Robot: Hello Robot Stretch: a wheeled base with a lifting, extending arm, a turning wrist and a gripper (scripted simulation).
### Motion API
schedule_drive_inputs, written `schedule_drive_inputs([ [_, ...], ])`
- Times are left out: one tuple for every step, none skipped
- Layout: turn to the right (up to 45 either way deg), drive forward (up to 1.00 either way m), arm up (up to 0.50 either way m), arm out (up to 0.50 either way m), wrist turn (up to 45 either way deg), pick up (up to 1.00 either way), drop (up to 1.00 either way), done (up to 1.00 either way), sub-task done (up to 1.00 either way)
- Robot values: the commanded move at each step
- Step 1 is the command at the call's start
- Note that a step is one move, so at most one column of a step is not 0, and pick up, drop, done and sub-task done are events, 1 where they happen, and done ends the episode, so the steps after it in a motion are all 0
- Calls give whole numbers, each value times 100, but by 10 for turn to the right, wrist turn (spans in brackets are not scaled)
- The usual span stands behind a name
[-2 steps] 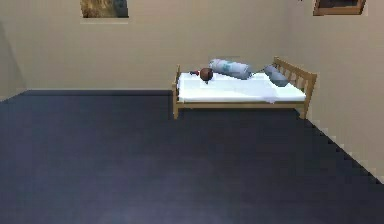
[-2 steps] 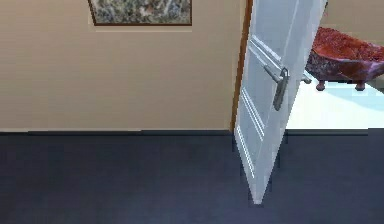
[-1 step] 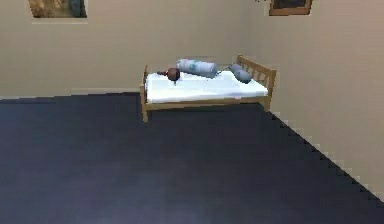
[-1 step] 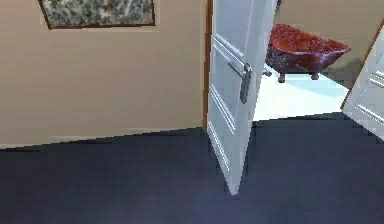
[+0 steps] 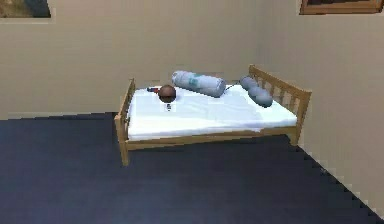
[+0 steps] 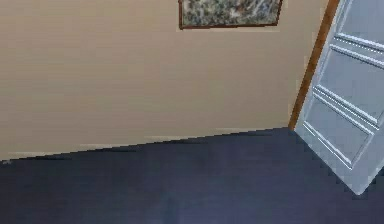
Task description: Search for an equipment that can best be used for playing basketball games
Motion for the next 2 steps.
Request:
schedule_drive_inputs([
  [0,100,0,0,0,0,0,0,0],
  [90,0,0,0,0,0,0,0,0],
])
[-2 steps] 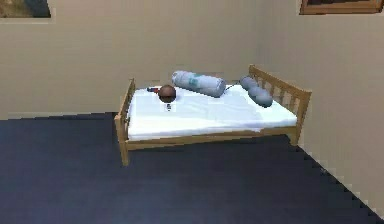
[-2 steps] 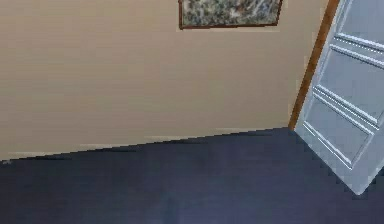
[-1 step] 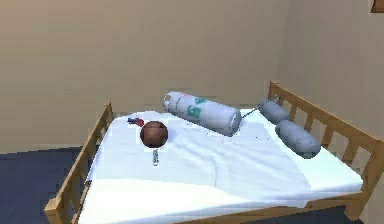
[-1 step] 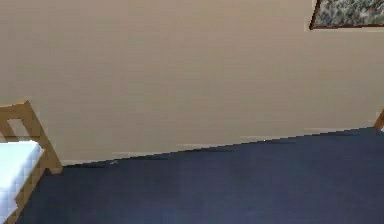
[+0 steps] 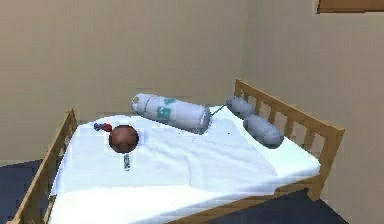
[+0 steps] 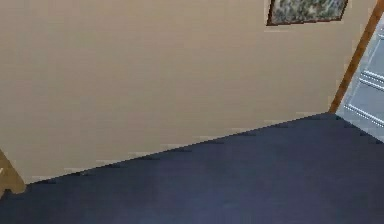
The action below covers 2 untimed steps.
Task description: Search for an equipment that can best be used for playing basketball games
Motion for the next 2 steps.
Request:
schedule_drive_inputs([
  [0,35,0,0,0,0,0,0,0],
  [-240,0,0,0,0,0,0,0,0],
])
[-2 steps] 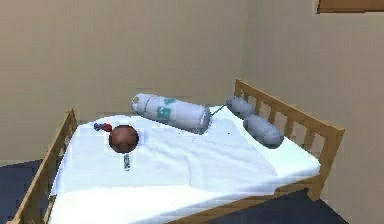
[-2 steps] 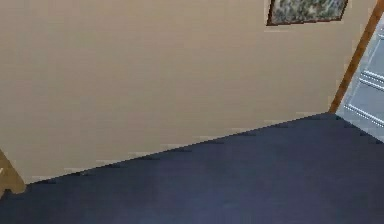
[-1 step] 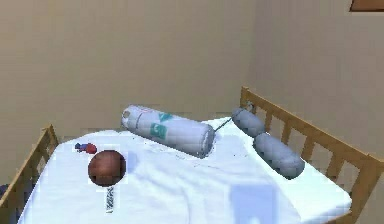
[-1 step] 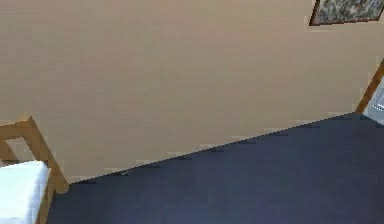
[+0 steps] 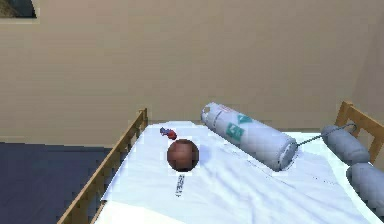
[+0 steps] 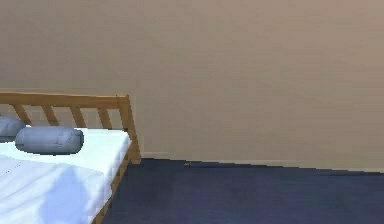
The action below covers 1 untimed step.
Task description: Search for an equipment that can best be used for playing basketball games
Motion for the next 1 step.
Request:
schedule_drive_inputs([
  [0,0,0,0,0,0,0,100,0],
])
